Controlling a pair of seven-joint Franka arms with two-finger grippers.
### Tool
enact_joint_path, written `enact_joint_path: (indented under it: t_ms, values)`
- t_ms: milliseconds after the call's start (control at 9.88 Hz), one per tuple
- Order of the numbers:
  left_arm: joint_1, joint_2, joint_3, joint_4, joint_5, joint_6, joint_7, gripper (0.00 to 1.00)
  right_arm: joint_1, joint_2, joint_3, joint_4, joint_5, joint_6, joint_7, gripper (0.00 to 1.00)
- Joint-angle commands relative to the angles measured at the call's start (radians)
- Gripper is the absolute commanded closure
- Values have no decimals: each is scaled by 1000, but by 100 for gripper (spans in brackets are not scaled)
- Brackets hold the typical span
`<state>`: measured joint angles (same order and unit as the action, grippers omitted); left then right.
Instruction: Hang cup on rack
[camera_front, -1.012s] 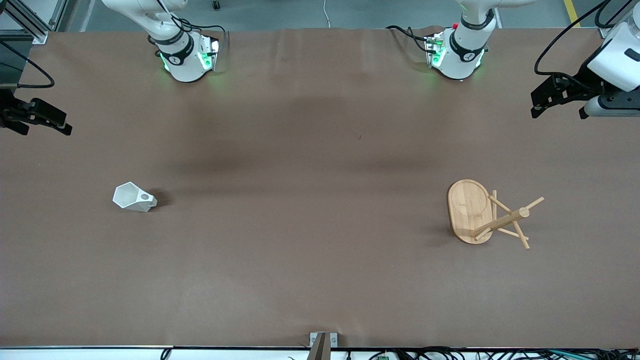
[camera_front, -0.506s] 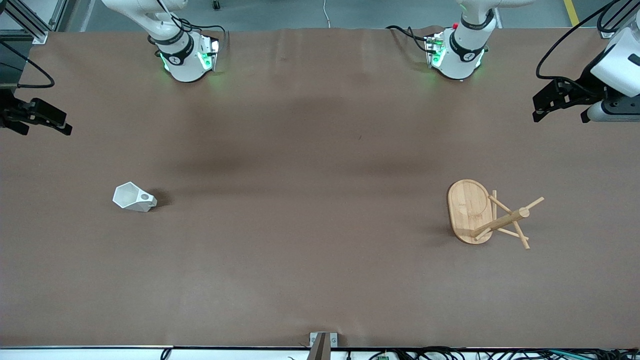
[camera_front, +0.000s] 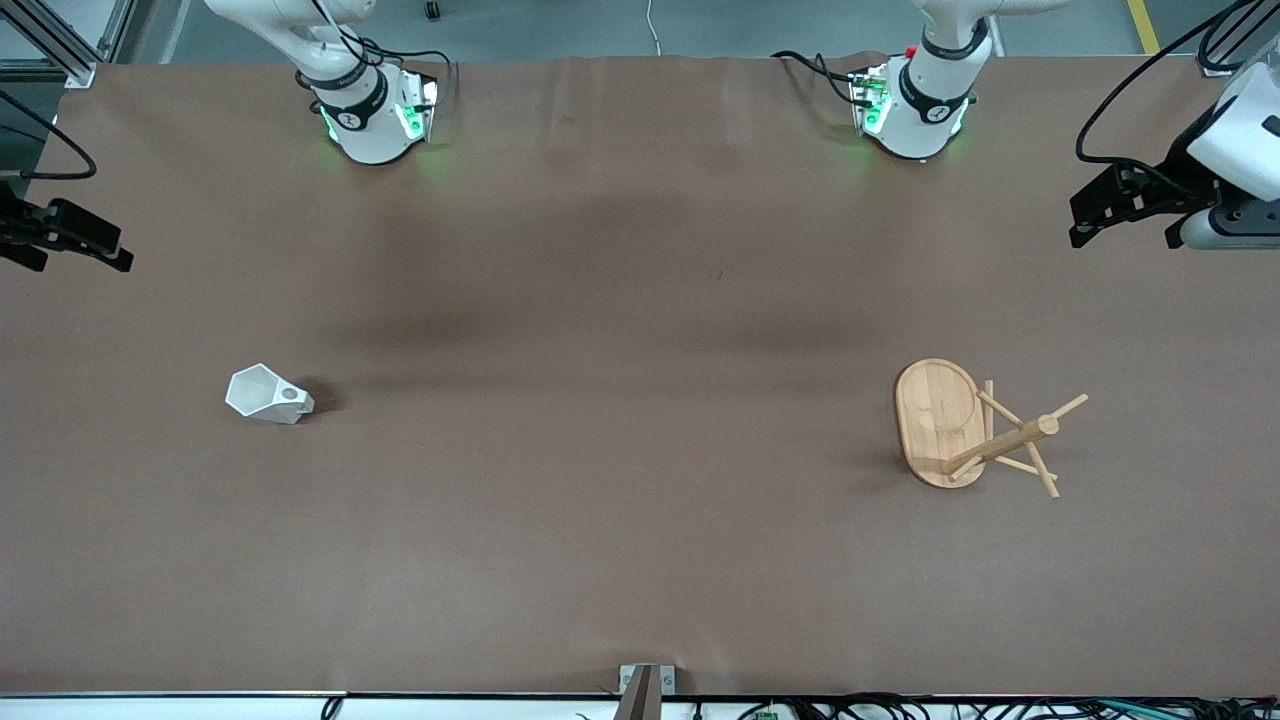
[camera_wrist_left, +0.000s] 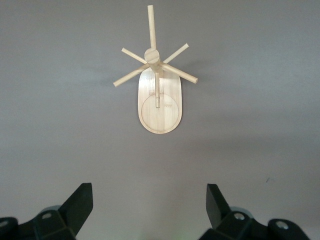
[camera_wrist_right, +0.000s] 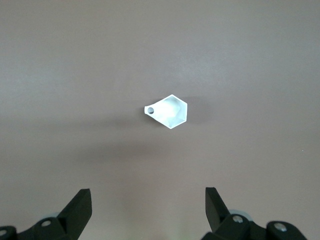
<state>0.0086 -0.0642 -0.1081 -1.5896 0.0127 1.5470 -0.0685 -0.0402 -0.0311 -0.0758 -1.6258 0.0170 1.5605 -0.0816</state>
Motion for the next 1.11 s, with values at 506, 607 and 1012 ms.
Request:
enact_joint_path:
  t_ms: [506,607,1012]
  values:
    - [41,14,-2,-9,-8,-33,13,0,-93,97,8,-193,-11,278,-81,0]
    - [39,7,-2,-9,-8,-42,3,0,-95,120,8,-222,-11,327,-86,0]
    - [28,27,-4,62,-16,-134,1,0,-121,258,10,-253,-8,420,-113,1]
